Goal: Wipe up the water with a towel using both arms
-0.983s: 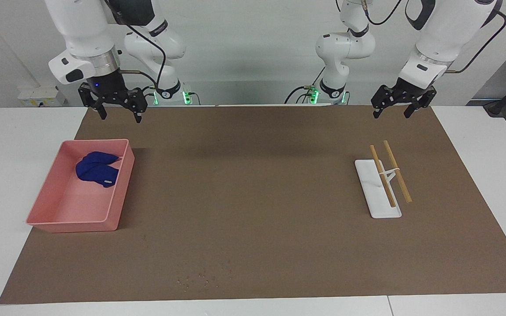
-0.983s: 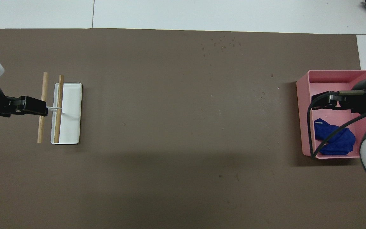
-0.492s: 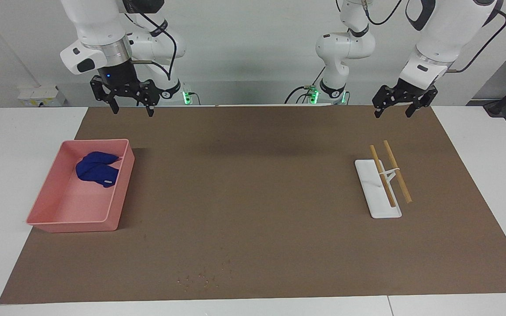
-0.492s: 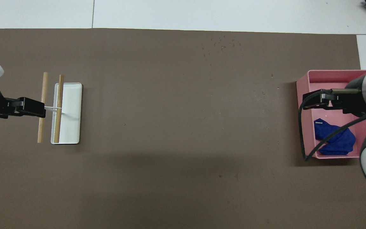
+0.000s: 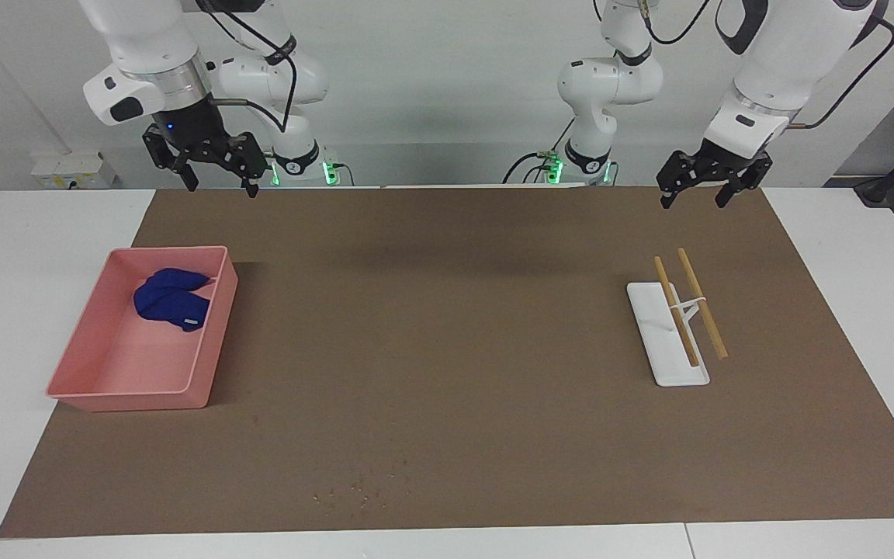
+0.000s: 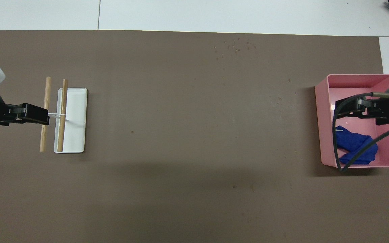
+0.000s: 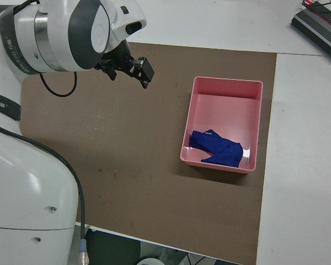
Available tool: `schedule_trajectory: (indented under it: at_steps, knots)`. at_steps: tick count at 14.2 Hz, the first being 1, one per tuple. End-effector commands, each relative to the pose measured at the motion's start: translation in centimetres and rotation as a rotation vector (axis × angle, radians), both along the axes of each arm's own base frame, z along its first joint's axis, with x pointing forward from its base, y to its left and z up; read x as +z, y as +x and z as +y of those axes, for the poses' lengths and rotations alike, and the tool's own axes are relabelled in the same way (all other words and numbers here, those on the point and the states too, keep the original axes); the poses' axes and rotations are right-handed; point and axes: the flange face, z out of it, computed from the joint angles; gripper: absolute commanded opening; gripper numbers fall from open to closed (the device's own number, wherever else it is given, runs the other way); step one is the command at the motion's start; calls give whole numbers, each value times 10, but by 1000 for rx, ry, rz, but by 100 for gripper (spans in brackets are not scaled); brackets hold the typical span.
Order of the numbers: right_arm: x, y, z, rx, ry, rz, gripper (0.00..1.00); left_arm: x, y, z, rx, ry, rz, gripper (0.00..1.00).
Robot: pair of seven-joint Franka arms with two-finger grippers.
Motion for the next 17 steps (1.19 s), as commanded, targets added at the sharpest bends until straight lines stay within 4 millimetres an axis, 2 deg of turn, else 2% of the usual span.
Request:
schedule_trajectory:
  at_steps: [1, 17]
  knots:
    - [-1, 3, -3, 8, -1, 23, 100, 1, -6, 4, 7, 19, 7, 100]
    - [-15, -4, -11, 41, -16, 46, 100, 1, -6, 4, 7, 19, 8, 100]
